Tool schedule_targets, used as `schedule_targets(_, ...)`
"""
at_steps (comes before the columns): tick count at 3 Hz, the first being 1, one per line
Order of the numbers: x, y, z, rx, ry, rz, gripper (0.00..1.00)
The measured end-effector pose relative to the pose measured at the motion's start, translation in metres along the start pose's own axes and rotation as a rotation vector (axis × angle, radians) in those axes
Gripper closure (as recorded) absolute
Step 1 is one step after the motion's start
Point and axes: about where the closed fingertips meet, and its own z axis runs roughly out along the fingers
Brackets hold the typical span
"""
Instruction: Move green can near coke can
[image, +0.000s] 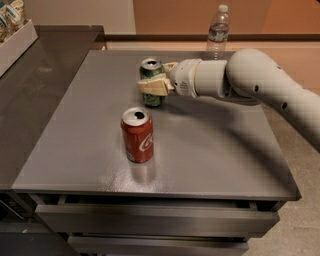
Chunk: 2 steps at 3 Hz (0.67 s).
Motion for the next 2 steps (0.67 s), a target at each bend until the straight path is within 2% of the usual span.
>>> schedule_targets(2, -0.016, 0.028, -0.029, -0.065, 0.008, -0.054, 1.00)
